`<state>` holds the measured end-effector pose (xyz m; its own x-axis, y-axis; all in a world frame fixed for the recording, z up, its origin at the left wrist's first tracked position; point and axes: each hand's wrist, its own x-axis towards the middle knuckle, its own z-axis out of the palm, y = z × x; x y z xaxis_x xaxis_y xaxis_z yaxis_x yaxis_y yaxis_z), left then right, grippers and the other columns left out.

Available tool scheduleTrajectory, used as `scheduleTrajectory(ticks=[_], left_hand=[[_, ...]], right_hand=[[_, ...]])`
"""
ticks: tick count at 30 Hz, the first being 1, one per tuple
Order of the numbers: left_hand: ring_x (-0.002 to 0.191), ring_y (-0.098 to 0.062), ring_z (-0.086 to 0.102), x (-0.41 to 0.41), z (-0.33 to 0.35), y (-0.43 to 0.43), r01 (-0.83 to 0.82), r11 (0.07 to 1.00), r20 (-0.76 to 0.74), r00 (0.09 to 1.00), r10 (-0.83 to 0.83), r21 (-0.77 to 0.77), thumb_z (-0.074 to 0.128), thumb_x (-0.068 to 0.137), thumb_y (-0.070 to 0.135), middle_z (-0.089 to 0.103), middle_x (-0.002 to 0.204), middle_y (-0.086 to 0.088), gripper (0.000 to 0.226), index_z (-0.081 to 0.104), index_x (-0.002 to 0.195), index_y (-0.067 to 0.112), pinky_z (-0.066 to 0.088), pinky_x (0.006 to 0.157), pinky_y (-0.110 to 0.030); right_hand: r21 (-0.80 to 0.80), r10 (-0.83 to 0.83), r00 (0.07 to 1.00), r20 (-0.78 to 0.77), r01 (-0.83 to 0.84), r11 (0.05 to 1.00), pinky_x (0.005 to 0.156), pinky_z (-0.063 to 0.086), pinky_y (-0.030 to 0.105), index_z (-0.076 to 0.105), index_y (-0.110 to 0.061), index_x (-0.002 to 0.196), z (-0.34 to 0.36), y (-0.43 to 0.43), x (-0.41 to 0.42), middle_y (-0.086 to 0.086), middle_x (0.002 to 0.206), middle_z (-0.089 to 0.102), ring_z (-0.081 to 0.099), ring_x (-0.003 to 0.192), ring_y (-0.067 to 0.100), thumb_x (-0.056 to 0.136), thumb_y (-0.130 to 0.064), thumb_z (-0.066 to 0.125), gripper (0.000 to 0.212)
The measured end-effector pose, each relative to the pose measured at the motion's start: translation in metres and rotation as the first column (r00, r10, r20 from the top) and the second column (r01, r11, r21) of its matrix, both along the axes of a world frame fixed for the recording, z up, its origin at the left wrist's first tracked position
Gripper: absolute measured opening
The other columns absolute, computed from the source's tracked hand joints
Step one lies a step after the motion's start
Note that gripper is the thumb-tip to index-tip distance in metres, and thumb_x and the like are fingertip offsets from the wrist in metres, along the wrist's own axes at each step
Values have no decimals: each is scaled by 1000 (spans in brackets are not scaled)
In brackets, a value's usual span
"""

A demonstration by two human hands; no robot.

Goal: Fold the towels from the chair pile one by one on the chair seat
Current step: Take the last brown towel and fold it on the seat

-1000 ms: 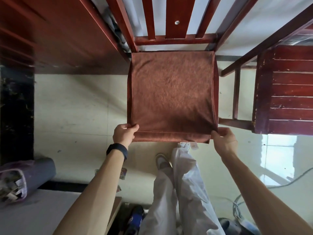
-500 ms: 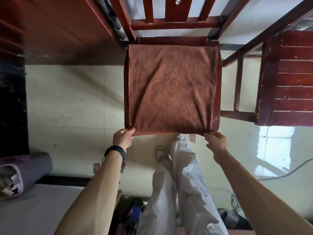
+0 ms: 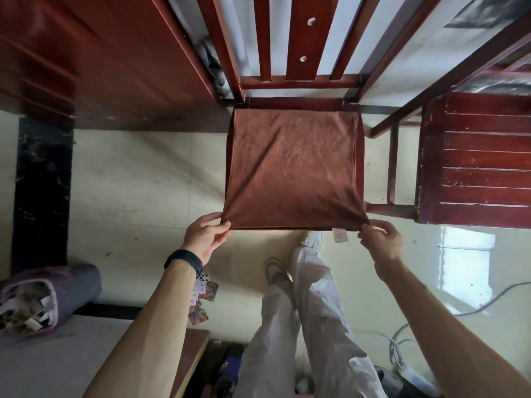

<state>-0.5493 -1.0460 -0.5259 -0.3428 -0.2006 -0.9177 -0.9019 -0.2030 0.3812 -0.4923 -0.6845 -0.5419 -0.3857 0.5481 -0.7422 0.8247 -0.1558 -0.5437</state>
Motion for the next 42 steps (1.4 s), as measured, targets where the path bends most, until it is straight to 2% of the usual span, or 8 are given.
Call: scheduleTrajectory(ticks=[6, 10, 13, 16, 22, 28, 32, 42], left_hand=[[65, -11, 68, -37, 123, 7, 171, 985, -155, 972, -174, -33, 57, 89, -9, 68, 95, -8, 28, 71, 103, 12, 56, 64, -14], [77, -15, 66, -54, 212, 6, 543, 762, -261, 725, -637, -353, 71, 84, 15, 73, 91, -5, 33, 72, 116, 14, 51, 73, -18], [93, -16, 69, -64, 260, 2, 675, 362, -95, 399, -912, -643, 77, 73, 41, 76, 98, 5, 39, 75, 109, 27, 53, 86, -29], [95, -25, 64, -70, 286, 2, 480, 63, 29, 181, -983, -875, 71, 82, 46, 71, 100, 0, 28, 78, 97, 23, 52, 80, -33], [75, -20, 58, -67, 297, -10, 114, -272, 253, -156, -955, -956, 53, 87, 48, 63, 72, 4, 35, 77, 79, 24, 47, 60, -30], [64, -18, 57, -64, 289, -16, -62, -342, 347, -254, -903, -937, 59, 82, 40, 62, 61, 6, 26, 70, 67, 22, 40, 57, -28], [67, -19, 59, -88, 277, -9, 39, -430, 417, -177, -892, -902, 86, 68, 34, 65, 64, 7, 16, 73, 65, 25, 41, 59, -30], [103, -21, 57, -162, 260, 22, 135, -413, 419, 12, -908, -900, 53, 97, 37, 69, 105, 4, 22, 69, 108, 27, 40, 83, -34]], right_hand=[[40, 107, 972, -210, -101, 994, 76, 56, 40, 72, -24, 86, 125, 9, -25, 9, 78, 69, 69, 72, 27, 84, -12, 66, 14], [261, 400, 890, -220, -342, 903, 82, 60, 43, 74, -39, 105, 211, 21, -37, -10, 87, 73, 75, 83, 22, 72, -32, 68, 34], [616, 715, 689, -119, -514, 597, 84, 58, 37, 76, -26, 107, 267, 26, -39, -5, 97, 68, 69, 86, 14, 79, -21, 78, 28], [829, 882, 466, 71, -519, 208, 74, 60, 41, 78, -15, 102, 289, 39, -38, 5, 97, 62, 65, 83, 27, 71, -22, 90, 34], [858, 929, 276, 246, -507, -76, 67, 61, 38, 73, -12, 110, 302, 49, -37, 4, 95, 69, 66, 82, 28, 81, -3, 78, 31], [786, 905, 199, 376, -585, -198, 49, 56, 35, 75, -9, 99, 303, 51, -35, 5, 77, 72, 66, 65, 29, 62, 7, 84, 41], [766, 903, 219, 369, -622, -162, 49, 54, 38, 71, -13, 89, 300, 50, -65, 3, 72, 65, 64, 66, 32, 84, -14, 77, 8], [699, 869, 243, 431, -699, -151, 70, 54, 40, 69, -15, 107, 284, 55, -161, 6, 94, 63, 61, 95, 31, 94, -25, 64, 17]])
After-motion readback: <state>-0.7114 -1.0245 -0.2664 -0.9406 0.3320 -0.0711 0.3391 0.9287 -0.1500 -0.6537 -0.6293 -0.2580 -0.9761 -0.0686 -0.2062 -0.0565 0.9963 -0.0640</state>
